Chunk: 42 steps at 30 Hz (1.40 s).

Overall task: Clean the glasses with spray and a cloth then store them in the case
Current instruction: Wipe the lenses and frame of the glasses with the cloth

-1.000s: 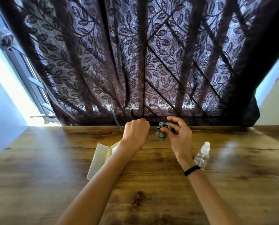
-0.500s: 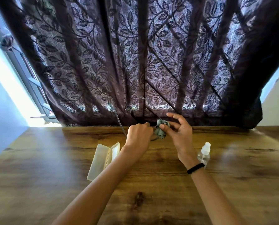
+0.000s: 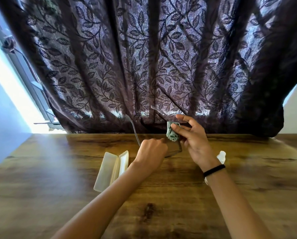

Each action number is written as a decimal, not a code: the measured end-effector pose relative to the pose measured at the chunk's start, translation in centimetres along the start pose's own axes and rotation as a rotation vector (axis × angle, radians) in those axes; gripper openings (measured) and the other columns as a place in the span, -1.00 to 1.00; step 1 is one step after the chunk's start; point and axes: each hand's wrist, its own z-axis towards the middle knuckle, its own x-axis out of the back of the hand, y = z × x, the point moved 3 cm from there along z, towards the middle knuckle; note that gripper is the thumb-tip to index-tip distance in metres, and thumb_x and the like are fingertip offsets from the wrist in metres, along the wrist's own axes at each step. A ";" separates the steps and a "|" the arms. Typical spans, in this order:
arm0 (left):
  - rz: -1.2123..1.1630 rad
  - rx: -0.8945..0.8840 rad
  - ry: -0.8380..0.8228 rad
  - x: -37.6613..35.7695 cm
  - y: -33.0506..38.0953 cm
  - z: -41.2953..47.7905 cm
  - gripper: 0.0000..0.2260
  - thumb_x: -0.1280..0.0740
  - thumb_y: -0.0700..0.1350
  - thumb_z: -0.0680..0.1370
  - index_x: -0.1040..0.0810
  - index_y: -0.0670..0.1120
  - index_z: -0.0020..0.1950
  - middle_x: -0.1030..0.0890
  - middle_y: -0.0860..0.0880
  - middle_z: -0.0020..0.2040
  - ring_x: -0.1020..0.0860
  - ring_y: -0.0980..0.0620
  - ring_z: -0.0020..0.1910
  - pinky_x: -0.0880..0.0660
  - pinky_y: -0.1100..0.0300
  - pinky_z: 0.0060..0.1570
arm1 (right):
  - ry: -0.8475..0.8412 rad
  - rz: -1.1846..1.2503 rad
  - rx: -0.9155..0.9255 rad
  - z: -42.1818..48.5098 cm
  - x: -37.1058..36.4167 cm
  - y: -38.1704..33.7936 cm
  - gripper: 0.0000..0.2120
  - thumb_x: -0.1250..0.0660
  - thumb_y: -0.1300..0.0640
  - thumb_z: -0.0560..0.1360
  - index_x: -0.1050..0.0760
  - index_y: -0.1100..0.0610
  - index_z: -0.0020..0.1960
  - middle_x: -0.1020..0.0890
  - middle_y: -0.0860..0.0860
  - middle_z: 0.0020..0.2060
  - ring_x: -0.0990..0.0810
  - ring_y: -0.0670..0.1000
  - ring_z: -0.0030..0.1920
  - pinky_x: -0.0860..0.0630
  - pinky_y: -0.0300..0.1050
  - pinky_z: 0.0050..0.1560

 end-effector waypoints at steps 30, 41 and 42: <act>0.030 -0.043 -0.104 -1.2 -0.2 -1.1 -0.81 -0.19 -0.24 0.54 -0.54 -0.08 0.05 -0.61 -0.06 0.00 -0.59 -0.10 -0.02 -0.45 0.09 -0.20 | -0.191 -0.155 0.079 0.4 -0.7 -1.1 -0.68 -0.44 0.18 0.25 -0.56 0.09 0.00 -0.70 0.03 -0.21 -0.67 -0.05 -0.17 -0.60 -0.23 -0.20; -0.306 0.121 0.026 -1.6 -3.7 -0.4 -0.87 -0.32 -0.08 0.47 -0.61 -0.05 -0.05 -0.63 -0.06 -0.06 -0.57 -0.15 -0.01 -0.47 0.05 -0.16 | -0.148 -0.098 0.051 -1.4 0.0 1.4 -0.69 -0.44 0.19 0.26 -0.57 0.07 0.00 -0.71 0.01 -0.25 -0.67 -0.08 -0.19 -0.58 -0.28 -0.22; -0.344 0.119 0.029 -1.7 -3.8 -0.4 -0.89 -0.34 -0.09 0.46 -0.62 -0.04 -0.06 -0.64 -0.04 -0.06 -0.57 -0.12 -0.01 -0.45 0.08 -0.17 | -0.129 -0.076 0.056 -1.5 0.0 1.5 -0.68 -0.44 0.19 0.26 -0.57 0.08 0.00 -0.71 0.01 -0.25 -0.67 -0.08 -0.19 -0.58 -0.28 -0.23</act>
